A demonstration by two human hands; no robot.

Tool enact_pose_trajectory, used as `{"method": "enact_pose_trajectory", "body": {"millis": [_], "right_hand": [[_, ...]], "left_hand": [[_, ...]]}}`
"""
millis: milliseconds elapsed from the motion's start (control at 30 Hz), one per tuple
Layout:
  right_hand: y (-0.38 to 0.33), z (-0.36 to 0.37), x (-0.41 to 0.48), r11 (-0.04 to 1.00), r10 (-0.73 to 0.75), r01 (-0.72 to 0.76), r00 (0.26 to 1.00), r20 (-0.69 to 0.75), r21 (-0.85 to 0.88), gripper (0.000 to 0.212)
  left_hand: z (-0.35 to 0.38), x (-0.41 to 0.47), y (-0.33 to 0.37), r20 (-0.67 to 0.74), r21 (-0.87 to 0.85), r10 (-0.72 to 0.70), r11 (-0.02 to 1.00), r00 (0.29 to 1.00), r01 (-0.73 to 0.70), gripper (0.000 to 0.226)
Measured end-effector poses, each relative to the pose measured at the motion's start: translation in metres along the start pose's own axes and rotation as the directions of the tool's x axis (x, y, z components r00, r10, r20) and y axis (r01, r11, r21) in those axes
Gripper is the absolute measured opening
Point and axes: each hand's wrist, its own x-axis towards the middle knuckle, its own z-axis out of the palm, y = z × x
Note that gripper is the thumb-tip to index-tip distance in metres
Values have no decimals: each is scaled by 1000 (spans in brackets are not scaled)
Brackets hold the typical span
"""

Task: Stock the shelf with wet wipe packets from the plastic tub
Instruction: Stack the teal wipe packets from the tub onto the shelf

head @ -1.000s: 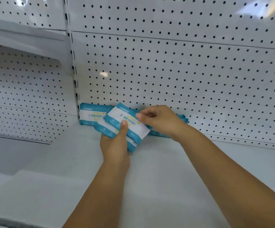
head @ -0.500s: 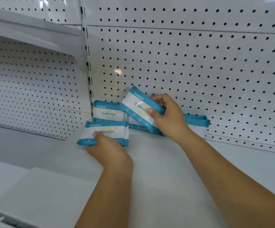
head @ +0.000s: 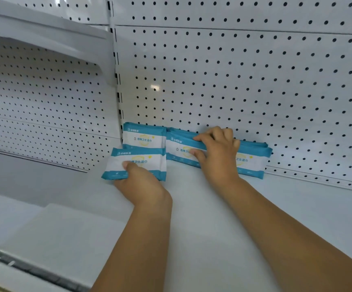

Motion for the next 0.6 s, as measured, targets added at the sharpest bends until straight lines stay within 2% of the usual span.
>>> {"method": "enact_pose_trajectory", "body": {"millis": [167, 233, 267, 333, 400, 433, 500, 600], "right_hand": [[2, 1, -3, 998, 66, -66, 996, -67, -10, 45], [-5, -7, -5, 994, 89, -78, 985, -149, 80, 35], [-12, -13, -7, 979, 121, -92, 981, -151, 183, 28], [-27, -24, -13, 863, 232, -200, 973, -12, 465, 19], [-42, -32, -18, 677, 307, -393, 919, 246, 622, 20], [-46, -34, -20, 609, 306, -470, 882, 358, 639, 22], [-50, -34, -22, 540, 268, -554, 827, 495, 634, 27], [-50, -32, -25, 510, 234, -571, 812, 535, 643, 24]], "left_hand": [[-4, -1, 2, 19, 39, 5, 999, 1000, -6, 11], [-4, -3, 5, 41, 55, -11, 998, 999, 9, 11], [-3, -4, 6, 58, 54, -19, 998, 998, 16, 12], [-2, -7, 9, 90, 43, -28, 999, 996, 25, 12], [-1, -9, 10, 124, 34, -35, 999, 992, 31, 12], [-1, -9, 10, 143, 38, -41, 999, 989, 36, 12], [-1, -10, 11, 176, 63, -51, 997, 983, 40, 10], [-6, -11, 15, 223, 92, -60, 995, 973, 40, 10]]}}
